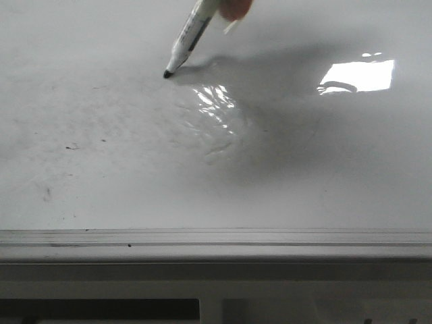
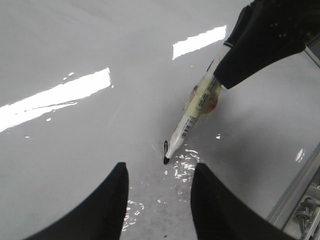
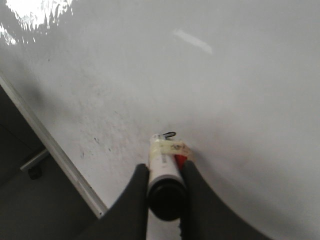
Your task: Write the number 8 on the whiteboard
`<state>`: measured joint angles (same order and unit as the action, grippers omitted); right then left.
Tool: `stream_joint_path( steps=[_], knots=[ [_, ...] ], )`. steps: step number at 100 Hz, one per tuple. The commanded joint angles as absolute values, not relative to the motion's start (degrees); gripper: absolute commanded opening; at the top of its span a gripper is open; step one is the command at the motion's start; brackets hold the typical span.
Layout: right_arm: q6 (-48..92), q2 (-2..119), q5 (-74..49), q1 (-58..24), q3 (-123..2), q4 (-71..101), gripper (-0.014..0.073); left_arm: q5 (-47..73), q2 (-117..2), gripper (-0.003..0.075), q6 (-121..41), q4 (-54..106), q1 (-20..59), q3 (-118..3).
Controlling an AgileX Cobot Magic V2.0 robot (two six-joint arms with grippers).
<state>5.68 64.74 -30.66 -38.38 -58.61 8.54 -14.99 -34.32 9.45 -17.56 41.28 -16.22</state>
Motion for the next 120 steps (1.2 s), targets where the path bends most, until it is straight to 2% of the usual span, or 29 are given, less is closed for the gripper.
stream_joint_path(
  steps=[1, 16, 30, 54, 104, 120],
  knots=[
    [5.52, 65.03, -30.19, -37.91, -60.31, 6.87, -0.0061, -18.78, -34.52, 0.0283, 9.82, -16.48, 41.18, -17.73],
    [3.67, 61.73, -36.53, -37.81, -60.03, 1.86, -0.0043, -18.78, -34.52, 0.0283, 9.82, -16.48, 41.18, -17.73],
    [3.65, 60.96, -38.95, -38.05, -58.44, 4.69, -0.0043, -18.78, -34.52, 0.0283, 9.82, -16.48, 41.18, -17.73],
    [3.65, 63.57, -27.85, -40.75, -58.06, 6.33, -0.0043, -18.78, -34.52, 0.0283, 9.82, -16.48, 41.18, -17.73],
    [3.55, 62.04, -26.69, -38.88, -61.88, 3.78, -0.0043, -18.78, -34.52, 0.0283, 9.82, -16.72, 41.18, -17.73],
    [3.55, 61.42, -28.84, -42.33, -62.18, 4.17, -0.0043, -18.78, -34.86, 0.0283, 9.82, -22.37, 41.18, -17.73]
  ],
)
